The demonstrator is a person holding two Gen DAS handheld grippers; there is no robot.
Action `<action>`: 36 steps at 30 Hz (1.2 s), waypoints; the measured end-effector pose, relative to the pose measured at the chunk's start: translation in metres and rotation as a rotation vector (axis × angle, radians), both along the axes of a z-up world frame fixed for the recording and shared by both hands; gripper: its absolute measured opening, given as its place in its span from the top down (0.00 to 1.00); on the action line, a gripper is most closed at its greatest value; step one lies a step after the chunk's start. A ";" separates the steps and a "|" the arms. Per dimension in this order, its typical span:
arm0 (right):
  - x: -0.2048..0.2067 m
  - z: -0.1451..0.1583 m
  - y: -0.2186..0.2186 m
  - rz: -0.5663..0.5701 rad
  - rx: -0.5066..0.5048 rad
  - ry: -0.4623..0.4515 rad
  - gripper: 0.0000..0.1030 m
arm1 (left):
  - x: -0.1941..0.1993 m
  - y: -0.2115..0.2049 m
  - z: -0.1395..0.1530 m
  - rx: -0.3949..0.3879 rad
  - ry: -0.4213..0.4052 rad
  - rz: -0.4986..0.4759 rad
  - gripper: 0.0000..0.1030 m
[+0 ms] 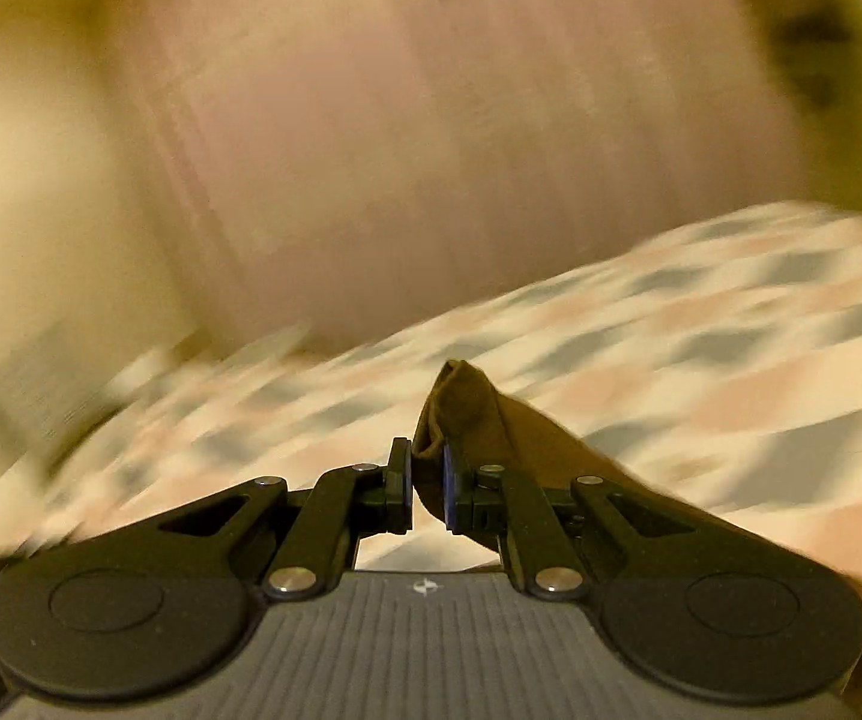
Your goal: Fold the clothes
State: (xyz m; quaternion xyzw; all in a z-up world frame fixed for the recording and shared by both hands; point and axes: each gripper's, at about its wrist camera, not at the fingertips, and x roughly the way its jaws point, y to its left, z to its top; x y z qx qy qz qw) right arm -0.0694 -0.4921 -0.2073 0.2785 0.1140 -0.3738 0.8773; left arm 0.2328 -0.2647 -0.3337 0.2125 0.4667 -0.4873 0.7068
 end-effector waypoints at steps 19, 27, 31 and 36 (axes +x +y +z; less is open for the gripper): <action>-0.025 -0.155 0.088 -0.143 0.456 0.519 0.56 | 0.063 -0.070 -0.066 -0.173 0.583 0.189 0.58; -0.083 -0.142 0.064 -0.274 0.325 0.575 0.52 | 0.062 -0.099 -0.063 -0.220 0.544 0.186 1.00; -0.091 -0.137 0.056 -0.266 0.246 0.638 0.52 | 0.050 -0.086 -0.003 -0.407 0.329 0.042 1.00; -0.089 -0.141 0.039 -0.255 0.186 0.690 0.52 | 0.057 -0.071 -0.022 -0.274 0.187 0.047 1.00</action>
